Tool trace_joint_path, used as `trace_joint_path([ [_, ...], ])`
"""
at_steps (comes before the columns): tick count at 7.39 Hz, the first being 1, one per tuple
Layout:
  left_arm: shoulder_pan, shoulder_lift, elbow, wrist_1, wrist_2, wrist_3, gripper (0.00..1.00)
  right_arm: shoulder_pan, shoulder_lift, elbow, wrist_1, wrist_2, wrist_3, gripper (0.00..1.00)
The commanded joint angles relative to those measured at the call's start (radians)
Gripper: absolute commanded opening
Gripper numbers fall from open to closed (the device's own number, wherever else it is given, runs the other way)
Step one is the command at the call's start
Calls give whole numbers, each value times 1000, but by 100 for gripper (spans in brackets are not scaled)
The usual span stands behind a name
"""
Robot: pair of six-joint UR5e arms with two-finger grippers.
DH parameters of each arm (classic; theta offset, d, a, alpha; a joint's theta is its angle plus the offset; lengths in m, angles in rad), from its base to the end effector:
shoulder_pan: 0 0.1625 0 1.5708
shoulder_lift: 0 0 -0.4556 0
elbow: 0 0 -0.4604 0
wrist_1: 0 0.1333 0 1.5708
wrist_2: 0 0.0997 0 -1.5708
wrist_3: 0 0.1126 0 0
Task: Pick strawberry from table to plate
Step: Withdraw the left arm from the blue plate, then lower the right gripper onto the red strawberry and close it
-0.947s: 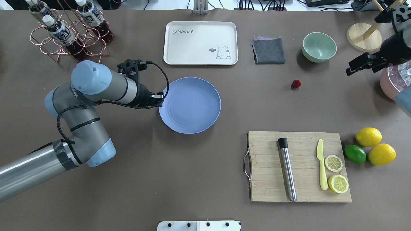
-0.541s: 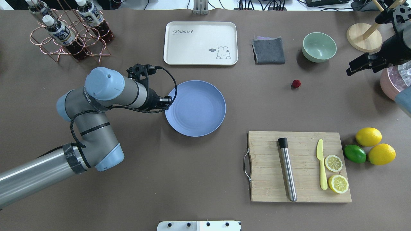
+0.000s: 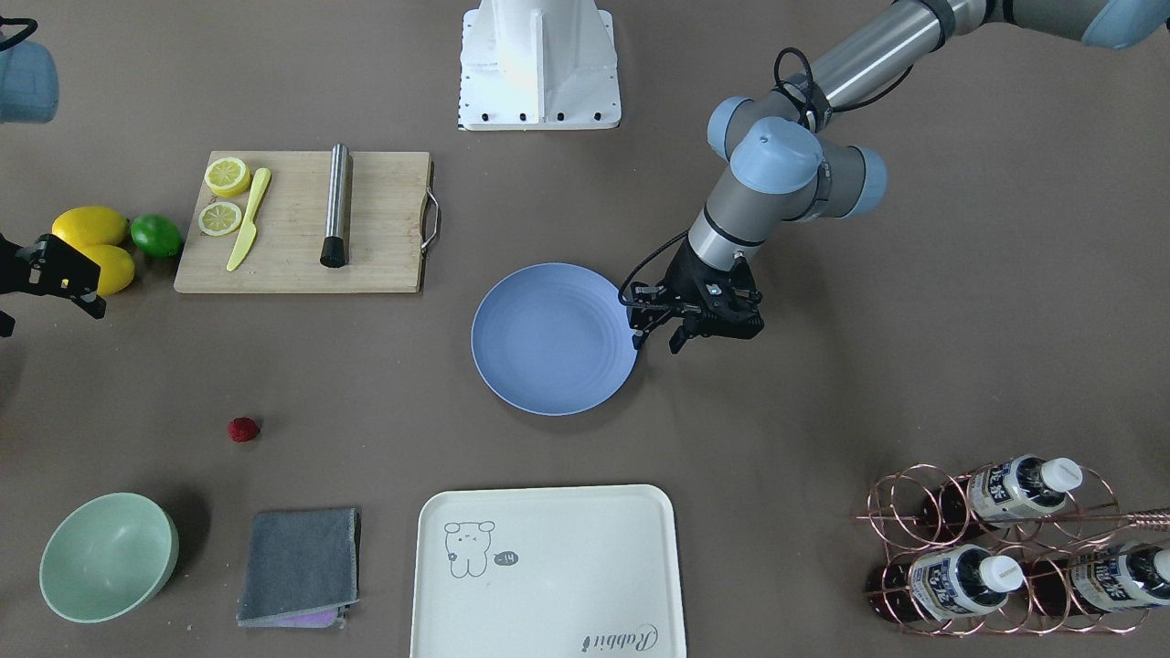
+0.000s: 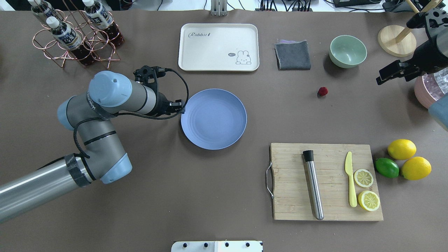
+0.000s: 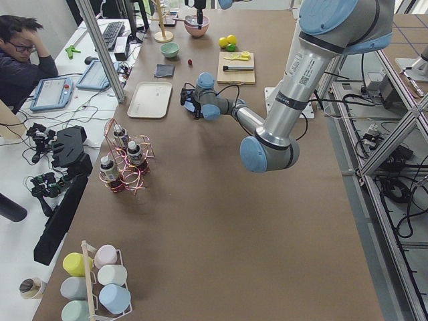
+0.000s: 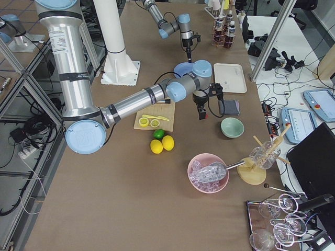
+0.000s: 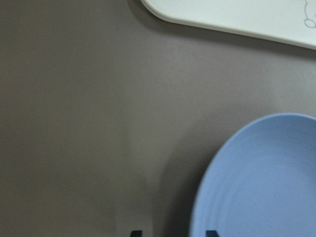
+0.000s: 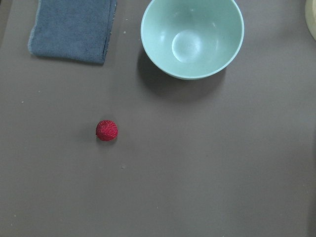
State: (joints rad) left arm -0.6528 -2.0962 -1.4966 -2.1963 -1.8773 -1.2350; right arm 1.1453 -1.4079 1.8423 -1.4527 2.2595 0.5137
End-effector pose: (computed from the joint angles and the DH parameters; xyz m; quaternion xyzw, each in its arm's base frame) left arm 0.5630 -0.5555 0.3190 0.1250 0.5082 -0.0566 0.8502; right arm -0.2005 -0.5920 0.4400 0.0820 -0.4058 -0.0521 0.9088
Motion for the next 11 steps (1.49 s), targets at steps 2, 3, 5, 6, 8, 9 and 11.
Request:
trace_joint_path([
  [2,-163,236,-291,267,-45,309,99,-62,21,-21,0,-47,72,100],
  [3,-273,304,-338,339,-112,457,98,-93,27,-28,15,-78,118,100],
  [5,-620,427,-286,351,-396,881,98,-108,30,-67,80,-83,182,100],
  [6,-765,427,-195,381,-477,1112,98,-117,62,-92,84,-87,221,99],
  [8,-884,385,-157,650,-497,1343,98,-156,121,-158,84,-136,264,98],
  [9,-887,396,-149,696,-490,1356,98,-160,156,-199,84,-136,264,98],
  [11,-886,416,-116,702,-487,1356,98,-186,236,-291,90,-164,269,97],
])
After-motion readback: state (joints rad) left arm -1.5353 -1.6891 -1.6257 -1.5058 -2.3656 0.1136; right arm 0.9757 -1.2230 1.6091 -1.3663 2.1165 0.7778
